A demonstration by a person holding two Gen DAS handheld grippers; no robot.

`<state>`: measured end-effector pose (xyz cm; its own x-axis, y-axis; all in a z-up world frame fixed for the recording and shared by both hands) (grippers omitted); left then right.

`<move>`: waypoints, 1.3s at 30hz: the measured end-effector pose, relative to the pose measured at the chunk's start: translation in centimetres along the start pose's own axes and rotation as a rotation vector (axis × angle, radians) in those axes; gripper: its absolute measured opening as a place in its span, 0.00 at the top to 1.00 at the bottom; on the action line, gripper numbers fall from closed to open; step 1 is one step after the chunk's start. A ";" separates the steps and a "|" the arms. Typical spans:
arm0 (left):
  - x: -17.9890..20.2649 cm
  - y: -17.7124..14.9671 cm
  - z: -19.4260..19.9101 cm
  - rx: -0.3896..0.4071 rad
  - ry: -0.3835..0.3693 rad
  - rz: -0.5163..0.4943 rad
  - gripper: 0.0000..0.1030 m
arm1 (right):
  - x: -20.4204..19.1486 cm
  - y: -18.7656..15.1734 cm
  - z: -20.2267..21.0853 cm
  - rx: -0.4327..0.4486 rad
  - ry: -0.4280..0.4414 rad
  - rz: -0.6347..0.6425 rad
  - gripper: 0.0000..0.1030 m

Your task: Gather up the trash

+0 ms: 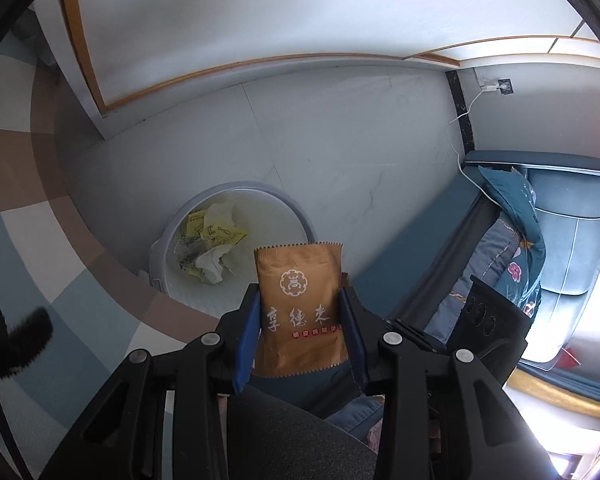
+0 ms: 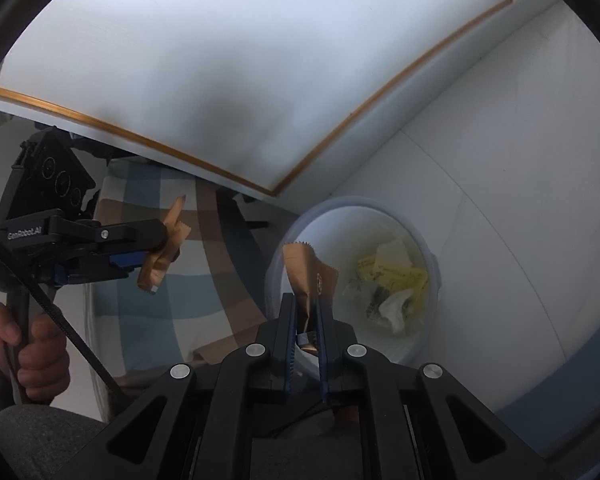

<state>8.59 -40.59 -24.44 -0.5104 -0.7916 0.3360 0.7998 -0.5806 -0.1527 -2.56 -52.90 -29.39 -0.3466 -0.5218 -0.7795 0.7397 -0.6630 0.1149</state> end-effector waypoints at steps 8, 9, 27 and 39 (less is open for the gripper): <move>0.4 0.7 -1.7 -0.059 0.026 0.004 0.68 | 1.3 -0.5 -1.6 -0.047 -0.008 -0.040 0.86; 0.4 0.7 -1.8 -0.066 0.023 0.006 0.68 | 1.5 -0.5 -1.5 -0.054 -0.001 -0.043 0.86; 0.7 0.3 -3.0 -0.125 0.093 -0.016 0.42 | 2.6 -0.5 3.3 -0.006 -0.097 -0.031 0.42; 0.1 -0.6 1.5 0.104 0.252 -0.060 0.20 | 0.7 -0.3 5.3 0.049 -0.078 -0.007 0.35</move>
<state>8.57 -40.05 -22.96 -0.6097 -0.7866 0.0976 0.7875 -0.6151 -0.0386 -6.11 -55.92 -26.74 -0.3967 -0.5560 -0.7304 0.7085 -0.6913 0.1415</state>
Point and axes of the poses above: each gripper's, at about its wrist camera, not at the fingertips, and z roughly against the way its jaws point, x to its right, y to its top, the point moved 5 cm from there along -z, roughly the way its jaws point, and after that the axes turned 14 degrees about y, right-handed, at the moved point
